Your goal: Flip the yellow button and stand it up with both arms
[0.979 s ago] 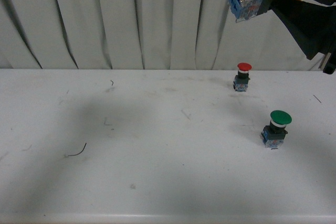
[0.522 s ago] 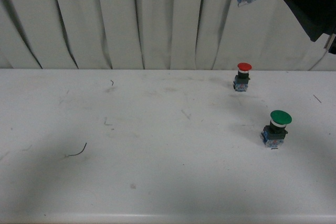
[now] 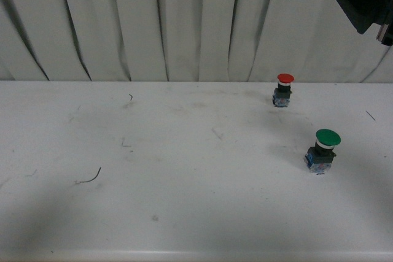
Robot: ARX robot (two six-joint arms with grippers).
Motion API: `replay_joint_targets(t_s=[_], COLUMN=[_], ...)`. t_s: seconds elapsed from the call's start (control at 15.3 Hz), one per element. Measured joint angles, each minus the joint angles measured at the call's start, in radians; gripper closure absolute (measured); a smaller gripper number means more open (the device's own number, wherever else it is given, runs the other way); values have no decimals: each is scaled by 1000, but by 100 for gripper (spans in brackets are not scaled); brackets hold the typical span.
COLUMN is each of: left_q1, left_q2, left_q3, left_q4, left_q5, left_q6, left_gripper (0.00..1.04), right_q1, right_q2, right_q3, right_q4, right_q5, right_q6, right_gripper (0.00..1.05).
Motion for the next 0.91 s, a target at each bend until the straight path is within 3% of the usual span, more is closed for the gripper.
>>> replay_joint_targets(t_s=[0.91], left_q1=[0], left_q2=[-321], left_q3=[-64], left_q4=[-244], left_q5=[0], left_q6=[0], left_gripper=[103], right_q1=[34], right_q2=[3], right_q3=[1], right_q4=[0], right_q5=[11], right_q6=[-71], right_gripper=[76])
